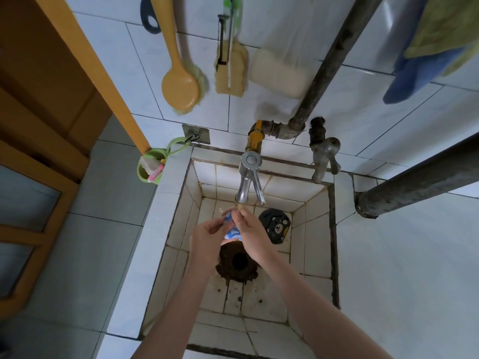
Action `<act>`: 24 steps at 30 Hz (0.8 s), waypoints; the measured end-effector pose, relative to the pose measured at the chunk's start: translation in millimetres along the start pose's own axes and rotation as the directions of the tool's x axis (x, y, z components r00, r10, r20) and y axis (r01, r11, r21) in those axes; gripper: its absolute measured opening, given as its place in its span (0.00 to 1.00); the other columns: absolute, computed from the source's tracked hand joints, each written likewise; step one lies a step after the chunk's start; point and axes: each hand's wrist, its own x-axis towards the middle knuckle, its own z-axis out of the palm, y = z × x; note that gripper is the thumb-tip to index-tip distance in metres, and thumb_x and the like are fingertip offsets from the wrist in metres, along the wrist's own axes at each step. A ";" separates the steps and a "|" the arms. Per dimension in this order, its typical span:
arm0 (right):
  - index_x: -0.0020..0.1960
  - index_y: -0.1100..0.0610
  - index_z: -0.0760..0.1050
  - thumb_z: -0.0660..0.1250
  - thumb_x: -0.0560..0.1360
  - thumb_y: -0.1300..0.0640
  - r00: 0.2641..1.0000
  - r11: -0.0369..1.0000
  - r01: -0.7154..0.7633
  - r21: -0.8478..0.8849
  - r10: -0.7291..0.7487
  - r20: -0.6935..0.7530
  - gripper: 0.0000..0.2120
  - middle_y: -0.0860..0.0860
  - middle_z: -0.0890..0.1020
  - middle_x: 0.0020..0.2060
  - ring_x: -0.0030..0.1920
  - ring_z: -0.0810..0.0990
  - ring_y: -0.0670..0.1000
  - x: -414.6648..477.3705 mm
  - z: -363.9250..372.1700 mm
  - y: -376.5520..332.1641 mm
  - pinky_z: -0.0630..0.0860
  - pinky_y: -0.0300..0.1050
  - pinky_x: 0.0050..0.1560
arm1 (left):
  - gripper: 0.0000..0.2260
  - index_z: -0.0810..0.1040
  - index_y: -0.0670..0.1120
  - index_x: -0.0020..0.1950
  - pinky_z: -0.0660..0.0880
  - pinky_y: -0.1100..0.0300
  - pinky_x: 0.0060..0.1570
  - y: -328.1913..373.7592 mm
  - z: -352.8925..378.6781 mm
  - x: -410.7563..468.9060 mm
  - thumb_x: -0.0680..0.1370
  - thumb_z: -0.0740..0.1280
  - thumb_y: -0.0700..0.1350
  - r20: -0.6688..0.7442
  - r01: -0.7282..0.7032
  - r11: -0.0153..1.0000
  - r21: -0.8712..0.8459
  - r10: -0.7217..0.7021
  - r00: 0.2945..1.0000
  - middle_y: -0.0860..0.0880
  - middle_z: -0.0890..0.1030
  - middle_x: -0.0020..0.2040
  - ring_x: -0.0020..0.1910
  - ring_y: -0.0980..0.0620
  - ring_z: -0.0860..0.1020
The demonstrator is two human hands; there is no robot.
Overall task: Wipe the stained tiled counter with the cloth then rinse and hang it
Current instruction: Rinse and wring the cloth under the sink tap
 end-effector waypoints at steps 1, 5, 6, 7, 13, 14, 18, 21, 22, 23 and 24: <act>0.52 0.58 0.72 0.52 0.82 0.54 0.999 1.000 -0.027 -0.015 0.027 -0.018 0.12 0.51 0.77 0.43 0.43 0.78 0.47 1.8 0.4 -0.5 0.75 0.33 0.42 | 0.09 0.79 0.42 0.54 0.78 0.67 0.41 -1.1 -0.2 0.2 0.74 0.67 0.39 -0.001 0.006 1.000 0.009 -0.006 1.000 0.50 0.83 0.41 0.42 0.54 0.82; 0.46 0.55 0.72 0.52 0.82 0.54 0.959 0.976 -0.147 0.158 0.180 -0.218 0.13 0.50 0.77 0.40 0.41 0.78 0.47 9.7 -2.1 0.0 0.75 0.32 0.37 | 0.10 0.78 0.38 0.55 0.79 0.68 0.40 -1.1 -1.0 1.7 0.73 0.67 0.36 -0.005 0.048 0.996 -0.077 -0.048 0.999 0.47 0.82 0.41 0.42 0.52 0.82; 0.46 0.54 0.73 0.53 0.82 0.53 0.943 0.960 -0.172 0.222 0.226 -0.246 0.12 0.52 0.78 0.42 0.44 0.79 0.49 11.5 -5.0 3.8 0.75 0.35 0.40 | 0.11 0.78 0.38 0.55 0.79 0.67 0.40 -0.8 -1.5 2.2 0.73 0.67 0.36 -0.002 0.054 0.993 -0.102 -0.054 0.999 0.47 0.82 0.42 0.42 0.52 0.82; 0.49 0.55 0.73 0.54 0.81 0.52 0.936 0.949 -0.183 0.258 0.249 -0.249 0.11 0.54 0.78 0.46 0.48 0.79 0.52 10.6 -7.6 6.4 0.77 0.39 0.45 | 0.11 0.78 0.37 0.55 0.79 0.66 0.41 -0.1 -2.3 2.0 0.73 0.68 0.36 0.008 0.056 0.992 -0.116 -0.055 0.998 0.46 0.82 0.43 0.43 0.51 0.82; 0.57 0.60 0.72 0.59 0.80 0.52 0.954 0.916 -0.178 0.360 0.251 -0.166 0.12 0.59 0.78 0.54 0.55 0.79 0.56 0.6 -8.9 6.3 0.77 0.48 0.55 | 0.11 0.79 0.41 0.54 0.80 0.63 0.42 2.0 -2.1 3.9 0.74 0.67 0.44 0.026 0.108 0.972 -0.209 -0.105 0.994 0.42 0.83 0.47 0.46 0.47 0.82; 0.55 0.60 0.73 0.60 0.79 0.54 0.954 0.902 -0.179 0.393 0.257 -0.157 0.11 0.59 0.79 0.54 0.55 0.80 0.57 0.6 -9.1 5.7 0.78 0.49 0.56 | 0.11 0.79 0.40 0.53 0.80 0.63 0.42 1.3 -1.7 5.0 0.74 0.67 0.45 0.014 0.119 0.971 -0.210 -0.119 0.993 0.42 0.83 0.47 0.46 0.47 0.82; 0.50 0.57 0.77 0.63 0.78 0.56 0.937 0.898 -0.197 0.394 0.291 -0.195 0.06 0.58 0.80 0.53 0.55 0.80 0.57 1.7 -16.9 3.1 0.79 0.52 0.55 | 0.10 0.78 0.40 0.53 0.80 0.61 0.42 -2.6 -4.8 8.4 0.75 0.67 0.44 -0.019 0.147 0.968 -0.204 -0.154 0.988 0.40 0.82 0.49 0.49 0.45 0.81; 0.53 0.59 0.76 0.64 0.77 0.56 0.929 0.864 -0.219 0.453 0.327 -0.173 0.08 0.57 0.80 0.54 0.56 0.79 0.55 -0.1 -20.6 -0.7 0.78 0.51 0.56 | 0.08 0.78 0.41 0.54 0.80 0.61 0.43 -2.3 -6.8 8.1 0.76 0.65 0.40 -0.011 0.145 0.966 -0.216 -0.151 0.988 0.41 0.81 0.51 0.49 0.46 0.81; 0.54 0.60 0.76 0.65 0.76 0.56 0.938 0.857 -0.216 0.468 0.315 -0.144 0.10 0.57 0.80 0.52 0.55 0.79 0.55 -1.8 -20.0 -1.7 0.77 0.50 0.57 | 0.09 0.78 0.40 0.55 0.80 0.63 0.42 -0.9 -5.5 7.0 0.76 0.64 0.38 0.004 0.138 0.962 -0.236 -0.141 0.990 0.41 0.81 0.51 0.48 0.47 0.81; 0.54 0.61 0.76 0.65 0.76 0.55 0.954 0.859 -0.204 0.470 0.283 -0.102 0.11 0.56 0.80 0.50 0.54 0.79 0.54 -4.7 -17.9 -3.5 0.76 0.49 0.58 | 0.10 0.77 0.40 0.57 0.79 0.65 0.41 0.5 -3.2 5.6 0.76 0.63 0.36 0.019 0.129 0.958 -0.258 -0.128 0.992 0.42 0.81 0.51 0.49 0.48 0.80; 0.53 0.61 0.76 0.65 0.76 0.55 0.970 0.870 -0.184 0.457 0.235 -0.056 0.11 0.55 0.80 0.48 0.52 0.79 0.54 -7.3 -13.6 -3.4 0.74 0.50 0.59 | 0.11 0.77 0.40 0.57 0.79 0.66 0.41 2.0 -0.6 4.2 0.76 0.63 0.36 0.025 0.117 0.955 -0.272 -0.114 0.993 0.42 0.81 0.50 0.49 0.49 0.80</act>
